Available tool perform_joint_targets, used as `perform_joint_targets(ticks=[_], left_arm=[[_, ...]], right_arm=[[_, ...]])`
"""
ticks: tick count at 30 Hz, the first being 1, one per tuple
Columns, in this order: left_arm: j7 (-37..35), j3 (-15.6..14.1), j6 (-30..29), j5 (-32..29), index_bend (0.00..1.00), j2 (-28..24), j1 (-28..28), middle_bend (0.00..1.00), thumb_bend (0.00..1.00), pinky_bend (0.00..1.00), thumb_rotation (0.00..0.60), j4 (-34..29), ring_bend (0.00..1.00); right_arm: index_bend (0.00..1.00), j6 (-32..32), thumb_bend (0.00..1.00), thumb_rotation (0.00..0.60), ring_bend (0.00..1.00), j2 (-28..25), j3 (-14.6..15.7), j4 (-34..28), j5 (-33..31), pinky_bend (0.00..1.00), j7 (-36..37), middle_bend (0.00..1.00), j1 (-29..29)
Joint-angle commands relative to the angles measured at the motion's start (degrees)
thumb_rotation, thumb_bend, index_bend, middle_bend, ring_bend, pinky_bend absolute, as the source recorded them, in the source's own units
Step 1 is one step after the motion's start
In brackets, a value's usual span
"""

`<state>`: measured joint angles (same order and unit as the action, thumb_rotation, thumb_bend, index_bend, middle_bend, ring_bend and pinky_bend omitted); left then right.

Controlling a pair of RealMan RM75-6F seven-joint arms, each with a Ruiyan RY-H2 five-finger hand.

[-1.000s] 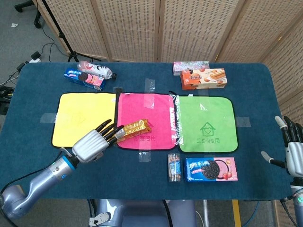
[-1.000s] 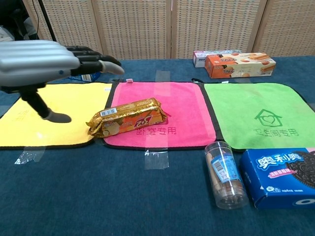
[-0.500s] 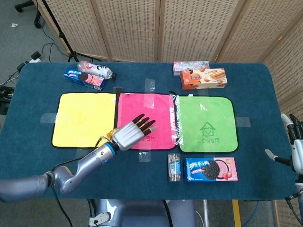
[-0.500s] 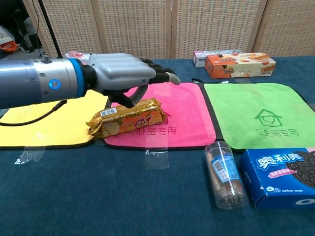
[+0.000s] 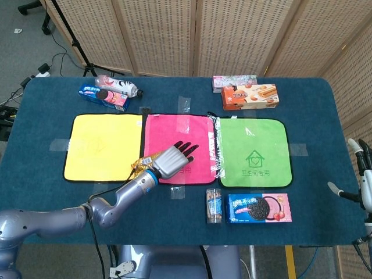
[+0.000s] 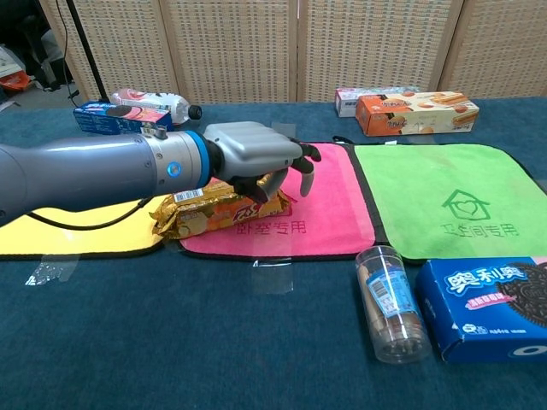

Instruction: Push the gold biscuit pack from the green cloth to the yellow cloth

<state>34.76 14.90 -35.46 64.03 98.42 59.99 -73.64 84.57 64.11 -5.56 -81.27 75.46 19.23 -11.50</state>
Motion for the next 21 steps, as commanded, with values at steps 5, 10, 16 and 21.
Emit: perform_joint_targets(ticks=[5,10,16,21], left_arm=[[-4.0,-1.2,0.4,0.1,0.38,4.5,1.8,0.14,1.00,0.18,0.600,5.9,0.13],[-6.2,-1.9,0.4,1.7,0.42,6.4,2.6,0.17,1.00,0.18,0.600,8.9,0.15],[-7.9,-3.8,-0.5,4.5,0.50,6.5,2.4,0.24,1.00,0.19,0.600,10.8,0.20],[-10.2,-6.2,-2.6,8.2,0.55,4.5,0.9,0.27,1.00,0.20,0.600,10.9,0.22]], right_arm=[[0.00,-0.8,0.00,0.600,0.00,-0.2,-0.7,0.2,-0.1,0.00,0.6,0.00,0.3],[0.00,-1.2,0.00,0.600,0.00,-0.3,-1.2,0.2,0.1,0.00,0.9,0.00,0.6],[0.00,-1.6,0.00,0.600,0.00,-0.3,-1.7,0.3,0.1,0.00,1.3,0.00,0.8],[0.00,-2.0,0.00,0.600,0.00,-0.4,-2.2,0.3,0.2,0.00,1.6,0.00,1.1]])
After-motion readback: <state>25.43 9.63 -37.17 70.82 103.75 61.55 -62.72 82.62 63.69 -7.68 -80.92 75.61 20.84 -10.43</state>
